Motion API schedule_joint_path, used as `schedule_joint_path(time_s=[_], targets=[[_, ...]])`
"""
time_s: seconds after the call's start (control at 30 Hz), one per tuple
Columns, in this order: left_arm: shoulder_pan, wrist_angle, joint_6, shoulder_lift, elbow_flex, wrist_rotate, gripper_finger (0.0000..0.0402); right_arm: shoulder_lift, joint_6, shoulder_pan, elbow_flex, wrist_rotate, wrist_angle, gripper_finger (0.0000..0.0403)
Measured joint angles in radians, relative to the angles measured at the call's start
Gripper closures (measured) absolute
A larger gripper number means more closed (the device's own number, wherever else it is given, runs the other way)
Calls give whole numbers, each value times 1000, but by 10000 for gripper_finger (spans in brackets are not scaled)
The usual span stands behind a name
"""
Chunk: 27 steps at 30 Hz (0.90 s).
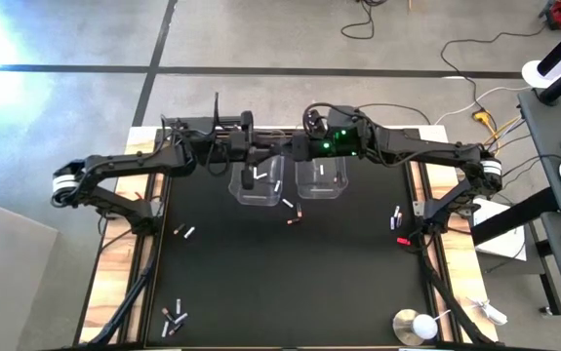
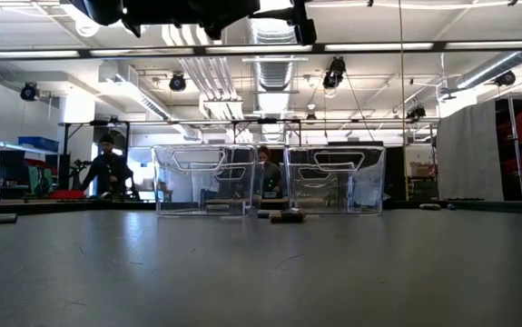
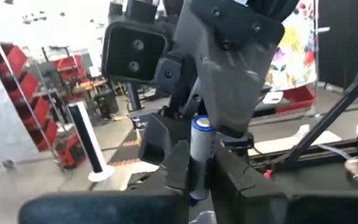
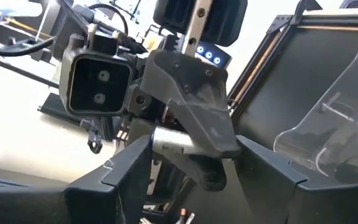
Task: Sort batteries
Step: Put the white battery into the left transparent bin
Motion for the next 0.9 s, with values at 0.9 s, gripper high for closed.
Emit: schedule_joint_path(time_s=[0.9], targets=[[115,-1213,-41,384,496,-296,386,-275,-223,-71,0,129,-551,68]])
